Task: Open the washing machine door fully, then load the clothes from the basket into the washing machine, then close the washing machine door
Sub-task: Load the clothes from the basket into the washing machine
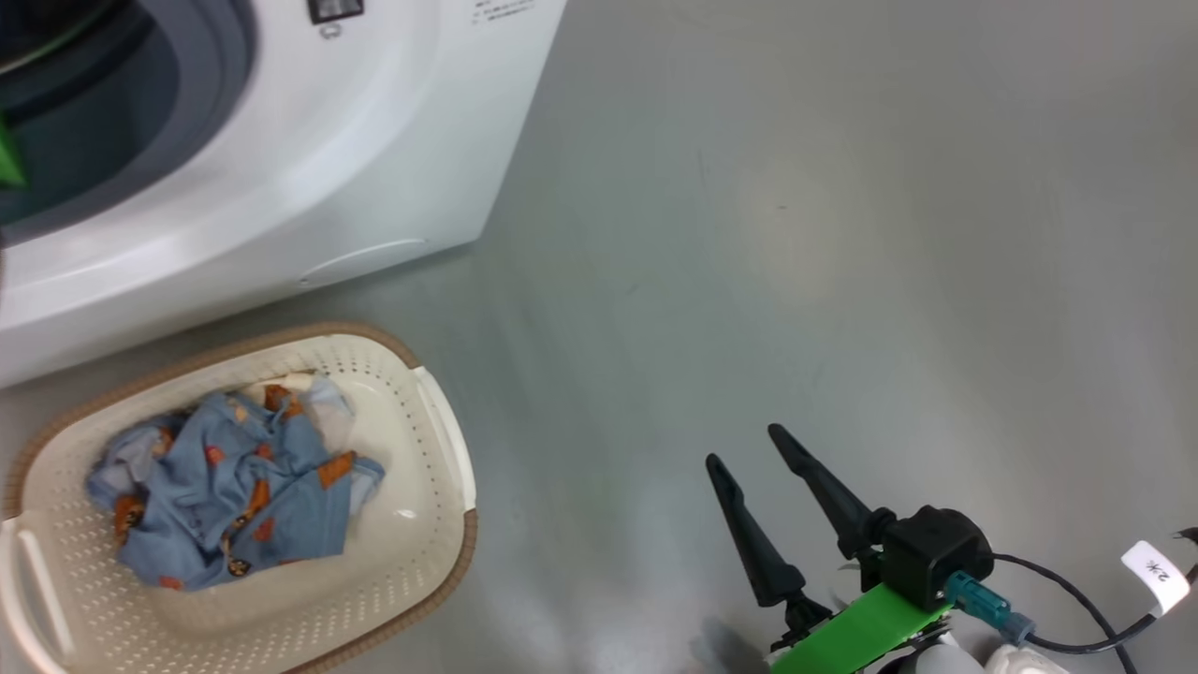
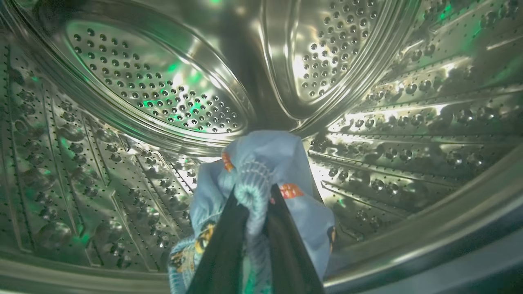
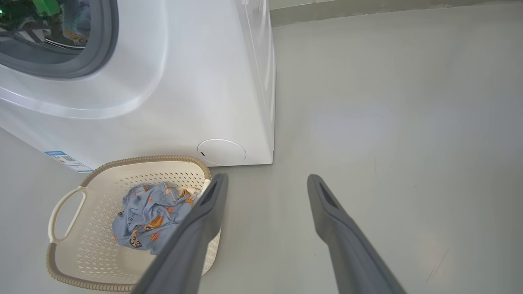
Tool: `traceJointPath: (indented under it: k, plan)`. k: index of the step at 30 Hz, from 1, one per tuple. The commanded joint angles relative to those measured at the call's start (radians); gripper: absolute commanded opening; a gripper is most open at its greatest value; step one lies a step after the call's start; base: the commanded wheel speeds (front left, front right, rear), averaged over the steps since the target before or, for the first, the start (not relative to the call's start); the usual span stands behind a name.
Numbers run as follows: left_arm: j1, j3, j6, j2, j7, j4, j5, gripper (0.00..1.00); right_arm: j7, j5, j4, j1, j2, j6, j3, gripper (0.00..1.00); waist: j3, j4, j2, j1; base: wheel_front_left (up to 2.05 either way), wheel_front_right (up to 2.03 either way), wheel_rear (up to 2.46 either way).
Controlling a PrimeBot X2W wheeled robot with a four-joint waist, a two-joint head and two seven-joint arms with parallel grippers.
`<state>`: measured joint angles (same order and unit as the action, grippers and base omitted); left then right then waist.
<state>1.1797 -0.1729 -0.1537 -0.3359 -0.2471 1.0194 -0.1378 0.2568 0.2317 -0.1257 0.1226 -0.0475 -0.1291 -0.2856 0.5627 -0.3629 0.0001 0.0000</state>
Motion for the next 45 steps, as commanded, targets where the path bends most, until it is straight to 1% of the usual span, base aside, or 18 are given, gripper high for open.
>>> traceJointPath:
  k: [1, 3, 6, 7, 10, 13, 18, 22, 23, 25, 29, 31, 35, 36, 41, 43, 45]
  plan:
    - [0.050, 0.030, -0.004, -0.069, -0.012, -0.044, -0.004, 0.00, 0.005, 0.008, 0.014, 0.000, -0.004, -0.002, -0.035, 1.00, 0.029, -0.025, -0.0001, 0.0000, 0.00, 0.00, 0.00]
    - [0.071, 0.031, -0.013, -0.092, -0.014, -0.092, 0.009, 0.00, 0.005, 0.010, 0.016, 0.002, -0.004, -0.002, -0.044, 1.00, 0.051, -0.037, -0.0001, 0.0000, 0.00, 0.00, 0.00]
    - [0.079, 0.068, -0.028, -0.123, -0.014, -0.165, -0.002, 0.00, 0.005, 0.014, 0.018, 0.004, -0.003, -0.002, -0.058, 1.00, 0.085, -0.059, -0.0001, 0.0000, 0.00, 0.00, 0.00]
    - [0.079, 0.068, -0.028, -0.123, -0.014, -0.165, -0.002, 0.00, 0.005, 0.014, 0.018, 0.004, -0.003, -0.002, -0.058, 1.00, 0.085, -0.059, -0.0001, 0.0000, 0.00, 0.00, 0.00]
    - [0.080, 0.102, -0.042, -0.150, -0.014, -0.210, -0.009, 0.00, 0.005, 0.018, 0.019, 0.007, -0.003, -0.002, -0.068, 1.00, 0.116, -0.077, -0.0001, 0.0000, 0.00, 0.00, 0.00]
    - [0.083, 0.103, -0.038, -0.166, -0.014, -0.181, -0.002, 0.00, 0.005, 0.024, 0.021, 0.013, -0.003, -0.002, -0.075, 1.00, 0.136, -0.088, -0.0001, 0.0000, 0.00, 0.00, 0.00]
    - [0.123, 0.079, -0.024, -0.180, -0.005, -0.062, 0.015, 0.00, 0.005, 0.032, 0.023, 0.012, -0.003, -0.002, -0.086, 1.00, 0.136, -0.095, -0.0001, 0.0000, 0.00, 0.00, 0.00]
    - [0.159, 0.060, 0.003, -0.180, 0.061, 0.037, 0.014, 0.00, 0.005, 0.036, 0.020, 0.015, -0.003, -0.002, -0.087, 1.00, 0.127, -0.098, -0.0001, 0.0000, 0.00, 0.00, 0.00]
    - [0.165, 0.056, 0.012, -0.176, 0.085, 0.062, 0.012, 0.21, 0.005, 0.036, 0.019, 0.015, -0.003, -0.002, -0.085, 1.00, 0.123, -0.097, -0.0001, 0.0000, 0.00, 0.00, 0.00]
    - [0.177, 0.042, 0.024, -0.173, 0.116, 0.098, 0.016, 1.00, 0.005, 0.036, 0.017, 0.014, -0.003, -0.002, -0.083, 1.00, 0.116, -0.094, -0.0001, 0.0000, 0.00, 0.00, 0.00]
    - [0.195, 0.036, 0.030, -0.152, 0.119, 0.148, 0.005, 1.00, 0.005, 0.037, 0.012, 0.015, -0.003, -0.002, -0.080, 1.00, 0.088, -0.080, -0.0001, 0.0000, 0.00, 0.00, 0.00]
    - [0.197, 0.033, 0.023, -0.140, 0.110, 0.162, 0.003, 1.00, 0.005, 0.038, 0.011, 0.015, -0.003, -0.002, -0.077, 1.00, 0.075, -0.070, -0.0001, 0.0000, 0.00, 0.00, 0.00]
    - [0.182, 0.042, 0.030, -0.096, 0.083, 0.188, -0.024, 1.00, 0.005, 0.029, 0.003, 0.019, -0.003, -0.002, -0.072, 1.00, 0.038, -0.047, -0.0001, 0.0000, 0.00, 0.00, 0.00]
    - [0.172, 0.041, 0.036, -0.085, 0.070, 0.192, -0.029, 1.00, 0.005, 0.026, 0.000, 0.020, -0.003, -0.002, -0.072, 1.00, 0.026, -0.041, -0.0001, 0.0000, 0.00, 0.00, 0.00]
    - [0.107, 0.048, 0.043, -0.032, 0.010, 0.192, -0.056, 1.00, 0.005, 0.021, -0.005, 0.025, -0.005, -0.002, -0.063, 1.00, -0.035, -0.001, -0.0001, 0.0000, 0.00, 0.00, 0.00]
    - [0.071, 0.063, 0.057, -0.006, -0.003, 0.184, -0.081, 1.00, 0.005, 0.019, -0.007, 0.025, -0.009, -0.002, -0.061, 1.00, -0.062, 0.016, -0.0001, 0.0000, 0.00, 0.00, 0.00]
    - [0.026, 0.053, 0.066, 0.010, -0.010, 0.165, -0.076, 1.00, 0.005, 0.019, -0.010, 0.022, -0.013, -0.002, -0.053, 1.00, -0.091, 0.035, -0.0001, 0.0000, 0.00, 0.00, 0.00]
